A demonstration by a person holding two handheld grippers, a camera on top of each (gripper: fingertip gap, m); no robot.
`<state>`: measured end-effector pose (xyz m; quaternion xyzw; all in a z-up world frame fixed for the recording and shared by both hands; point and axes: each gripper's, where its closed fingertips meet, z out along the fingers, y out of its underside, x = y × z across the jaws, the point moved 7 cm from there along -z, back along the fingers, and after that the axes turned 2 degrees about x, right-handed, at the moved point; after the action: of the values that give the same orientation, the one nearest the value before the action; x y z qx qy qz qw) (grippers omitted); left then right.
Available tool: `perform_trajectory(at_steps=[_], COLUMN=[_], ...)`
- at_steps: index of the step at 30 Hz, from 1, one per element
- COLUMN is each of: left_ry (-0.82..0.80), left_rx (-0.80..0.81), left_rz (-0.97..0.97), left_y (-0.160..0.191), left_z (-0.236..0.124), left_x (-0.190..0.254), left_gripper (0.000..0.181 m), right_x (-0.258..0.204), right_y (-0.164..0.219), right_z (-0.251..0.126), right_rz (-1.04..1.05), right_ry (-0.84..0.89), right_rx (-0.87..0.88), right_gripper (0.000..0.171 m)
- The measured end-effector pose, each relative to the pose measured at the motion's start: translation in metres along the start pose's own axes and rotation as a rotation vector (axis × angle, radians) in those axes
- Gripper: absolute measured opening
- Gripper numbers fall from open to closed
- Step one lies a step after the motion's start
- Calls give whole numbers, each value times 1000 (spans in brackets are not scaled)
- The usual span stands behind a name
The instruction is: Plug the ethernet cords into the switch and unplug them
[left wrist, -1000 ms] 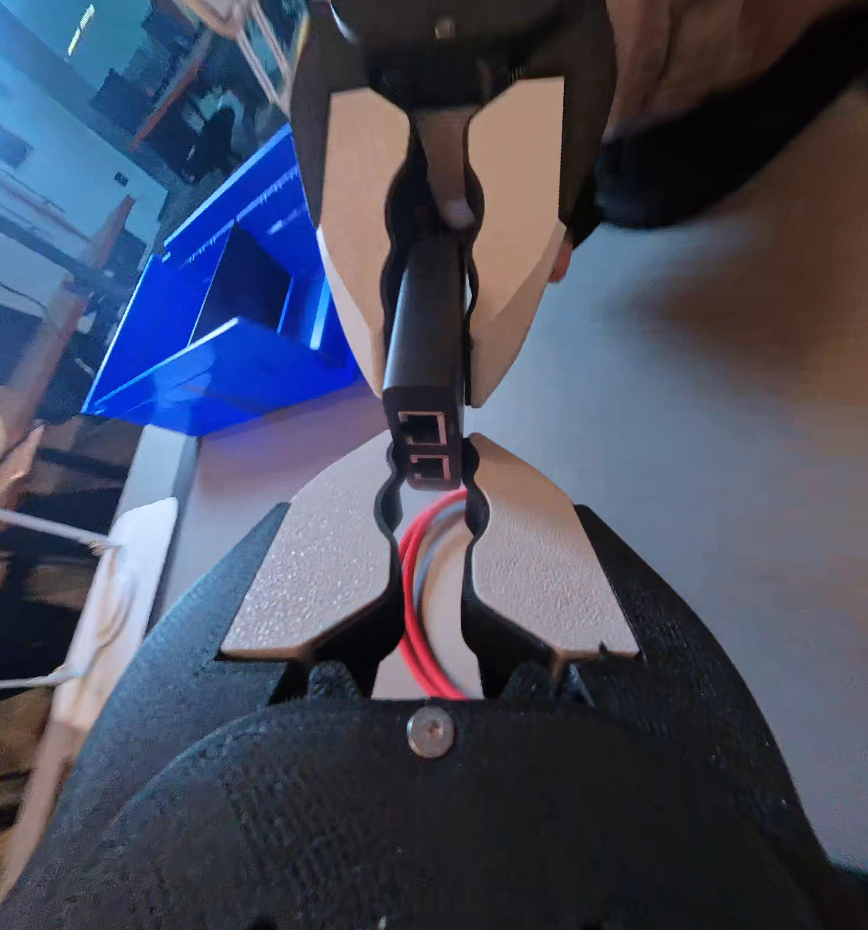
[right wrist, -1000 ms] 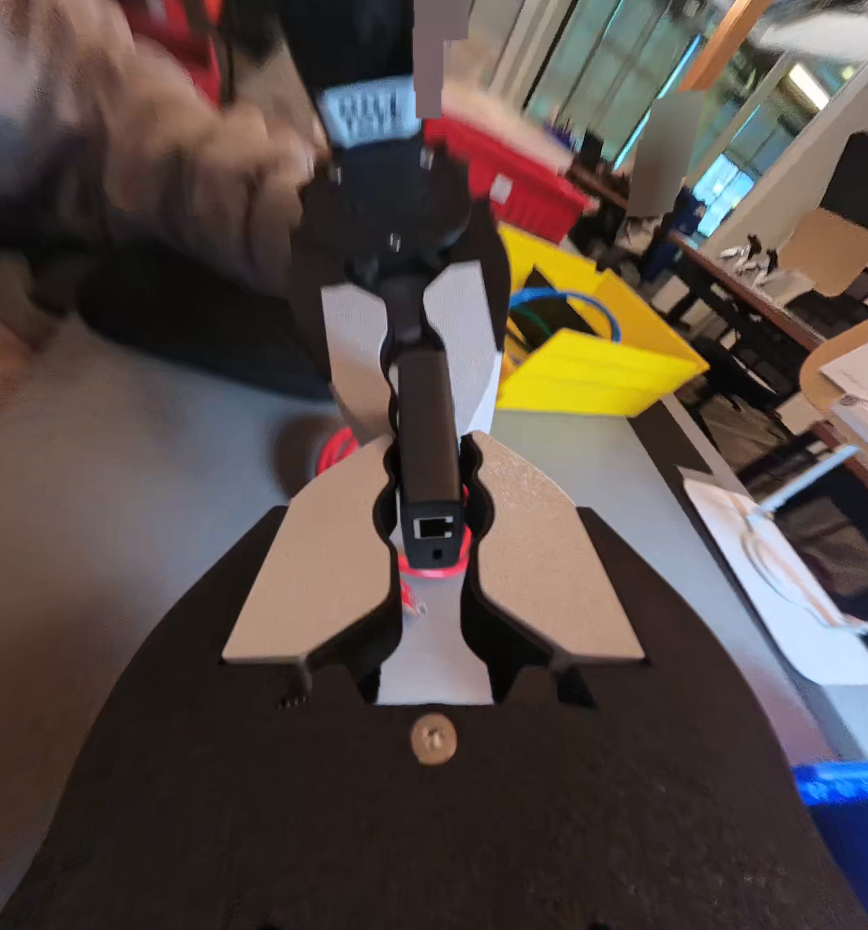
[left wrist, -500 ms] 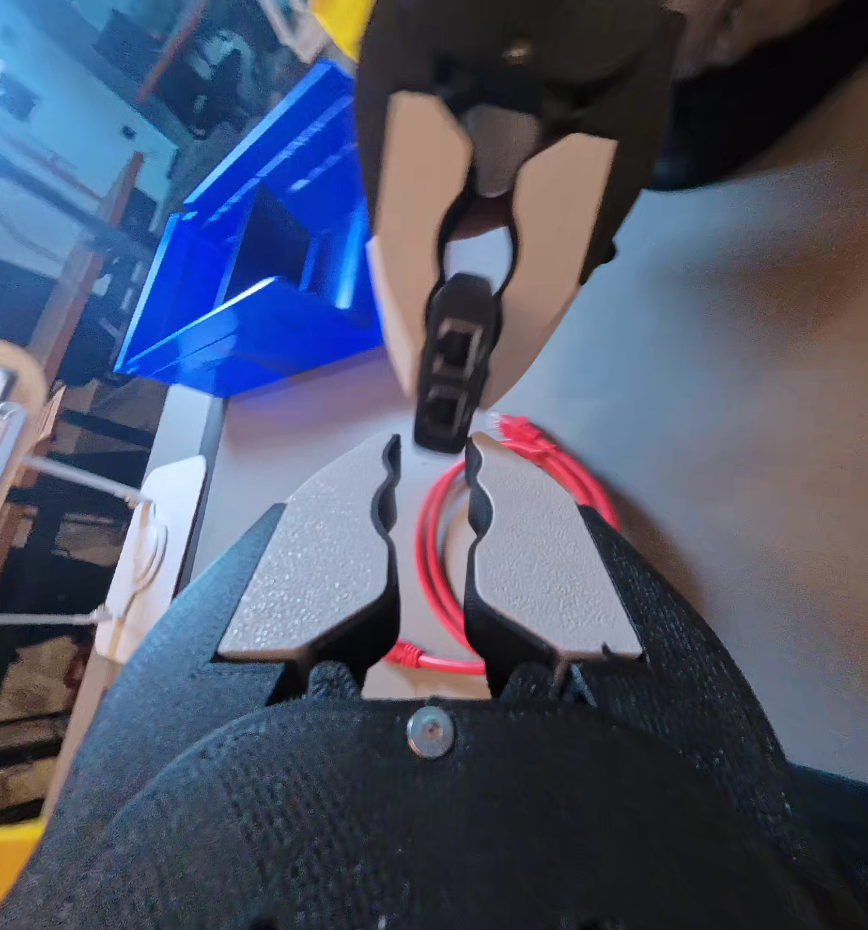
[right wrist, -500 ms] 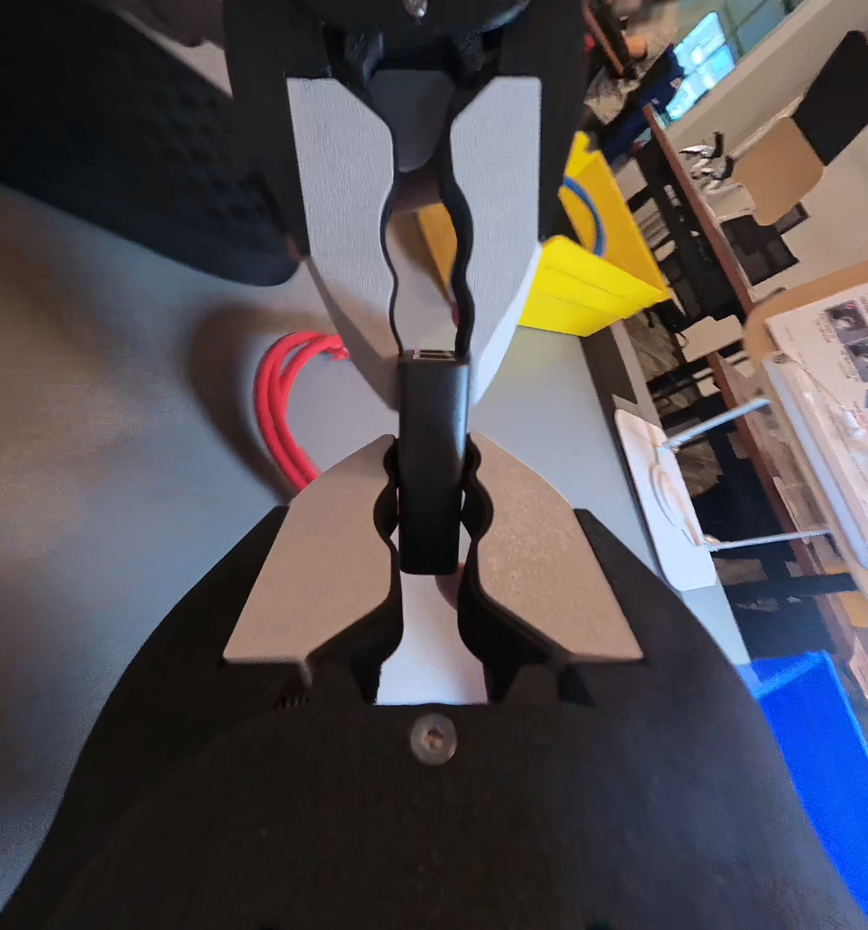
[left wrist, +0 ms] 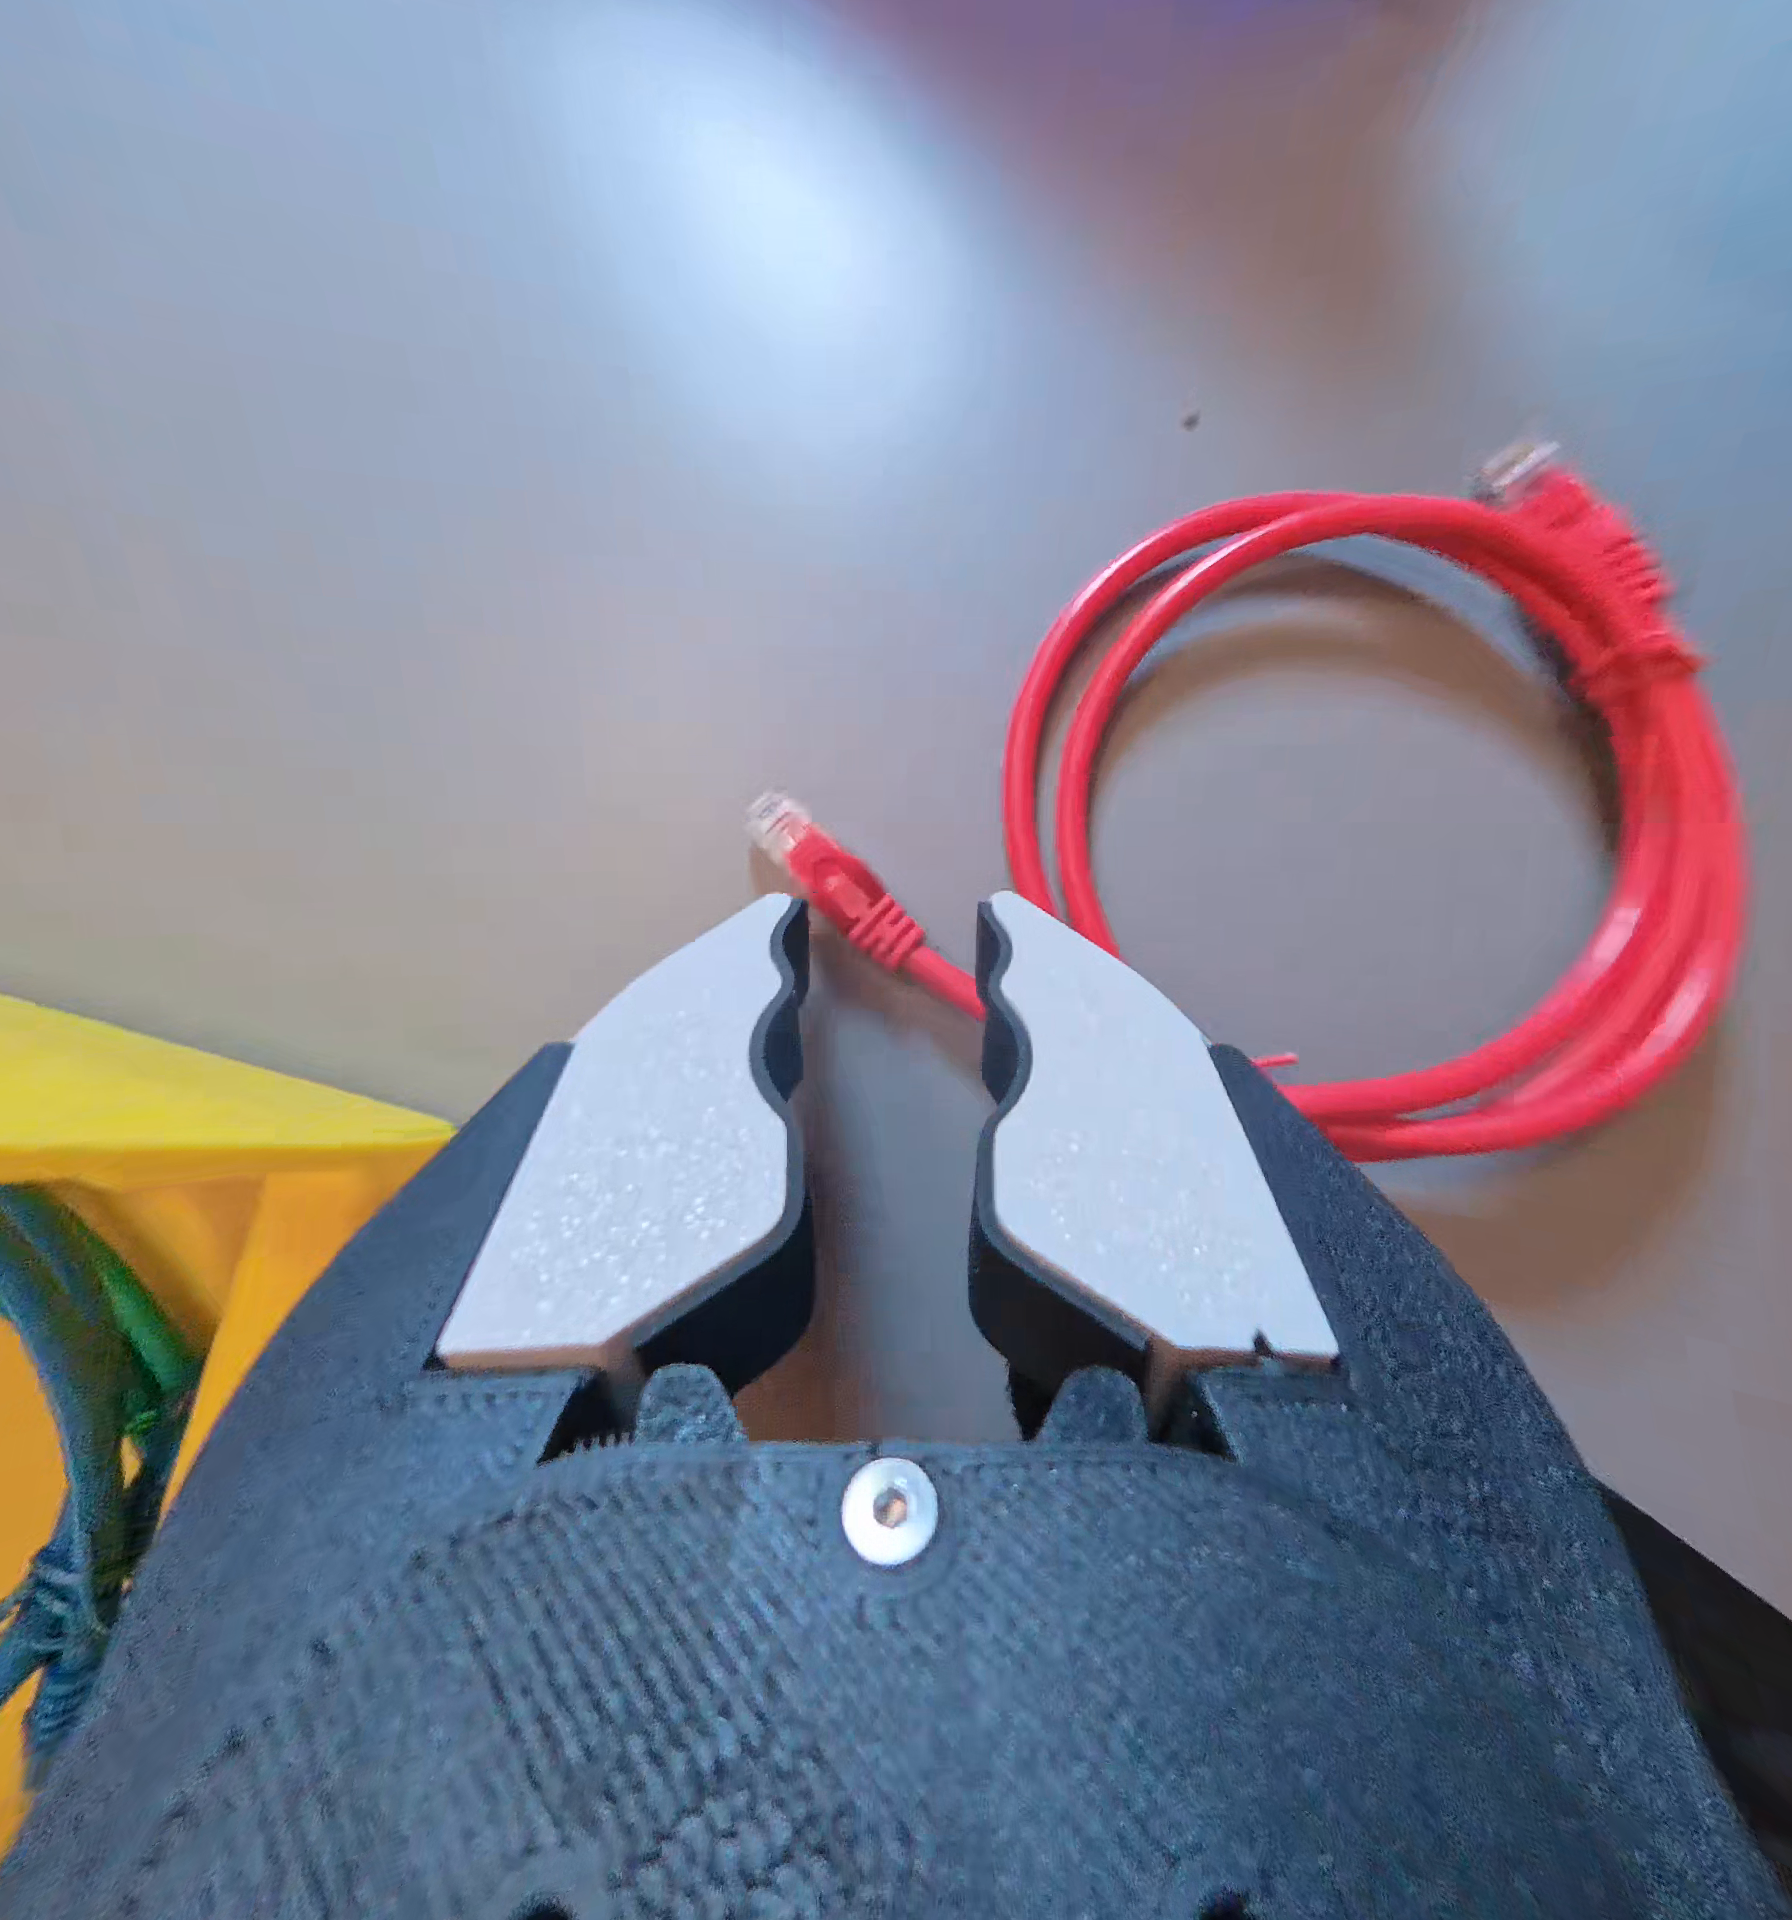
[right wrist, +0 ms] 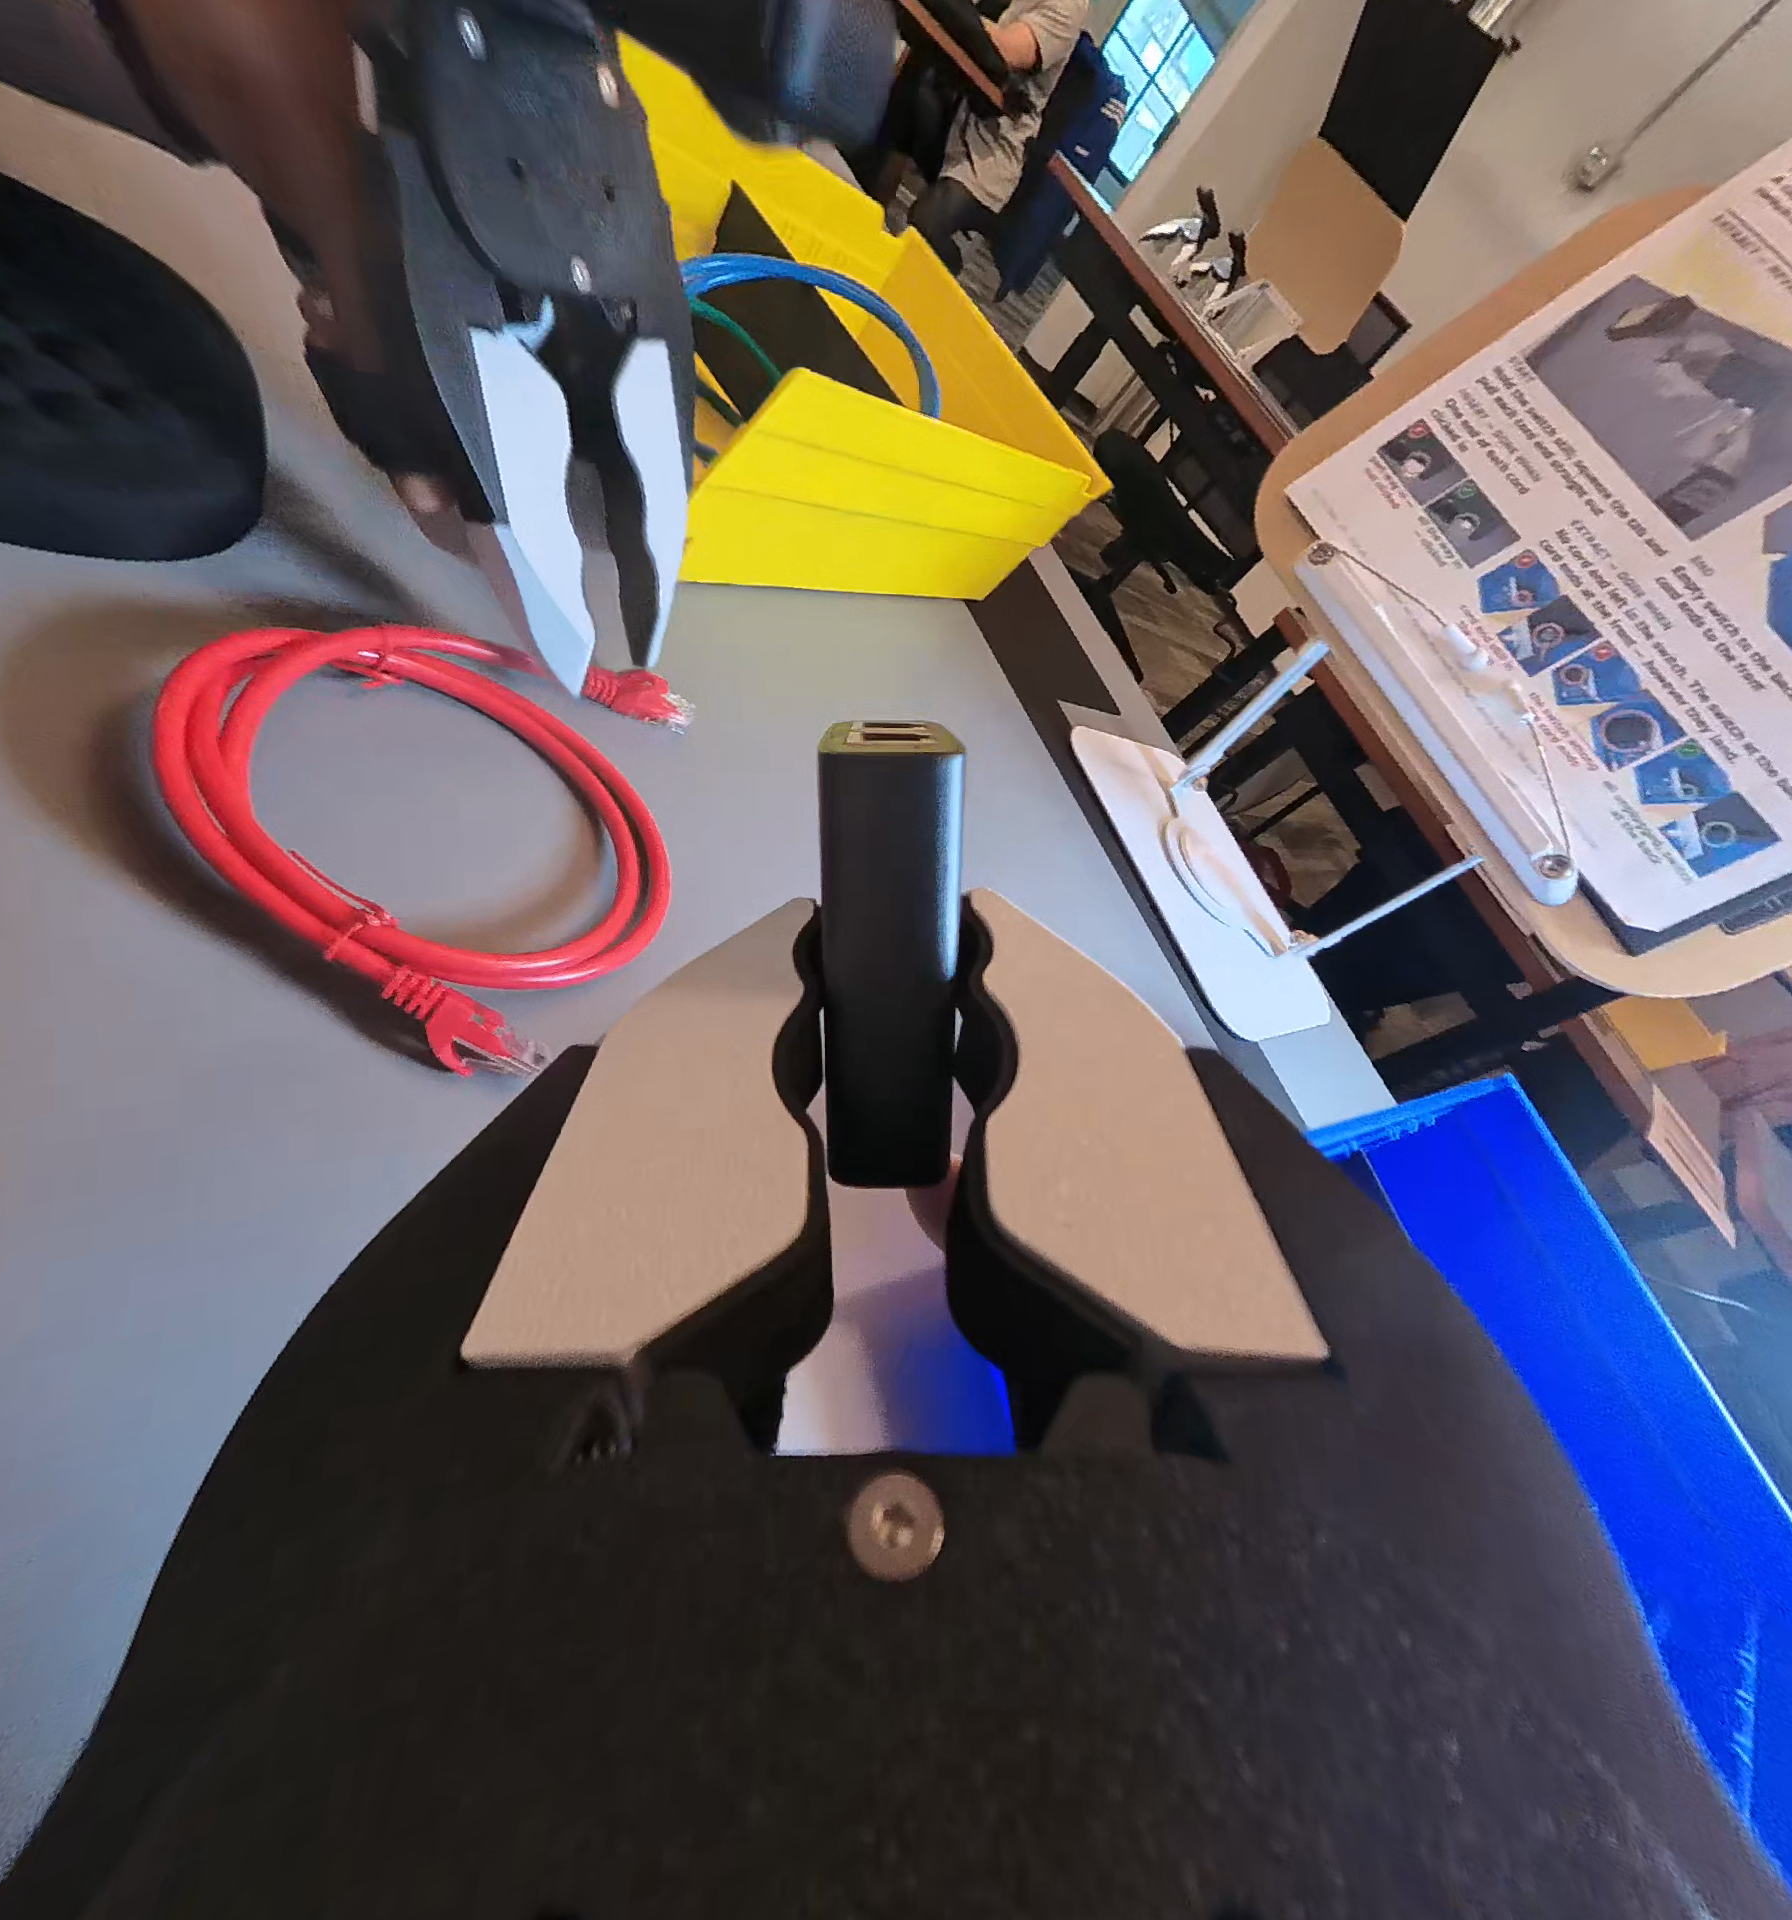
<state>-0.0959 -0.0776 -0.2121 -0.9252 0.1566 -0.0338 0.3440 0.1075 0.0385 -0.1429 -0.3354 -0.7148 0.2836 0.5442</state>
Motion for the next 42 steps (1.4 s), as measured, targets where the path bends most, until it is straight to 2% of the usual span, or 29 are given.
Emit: perform_trajectory(at_steps=[1,2,5,7,11,13,14,16,18,20,23,27,34,38,42], left_ry=[-24,-37,-33,8,300,547,642,738,614,524,380,272,292,301,396], left_rx=[-20,-12,4,28,100,251,301,257,160,83,45,-23,-5,20,153], left_rz=[7,4,20,110,386,515,528,522,568,543,486,425,378,391,259], left_y=[2,1,-2,-6,-18,-32,-39,-45,-42,-34,-29,-23,-23,-24,-41], left_z=[6,9,12,16,17,1,-8,-13,3,17,16,17,22,24,1], left_x=[-1,-2,2,8,39,63,71,81,80,80,80,83,85,81,69], left_gripper=[29,23,19,17,14,14,14,13,13,21,24,27,11,10,10], right_x=[-1,-2,-3,-3,-4,-3,-1,2,5,7,6,5,3,-1,-8], right_y=[-1,-2,-3,-3,-3,-4,-4,-4,-3,-1,2,1,1,4,5], right_z=[0,-1,-2,-2,-1,-2,-3,-6,-7,-7,-7,-4,-5,-3,-3], right_rz=[-1,-1,-4,-3,0,12,22,47,68,80,80,87,81,68,-38], right_ry=[-5,-7,-9,-18,-27,-26,-23,-23,-17,-14,-15,-26,-32,-61,-72], right_rx=[3,6,9,18,35,49,59,79,89,85,81,87,83,81,86], right_gripper=[21,21,21,21,21,21,21,22,22,22,21,21,21,21,21])
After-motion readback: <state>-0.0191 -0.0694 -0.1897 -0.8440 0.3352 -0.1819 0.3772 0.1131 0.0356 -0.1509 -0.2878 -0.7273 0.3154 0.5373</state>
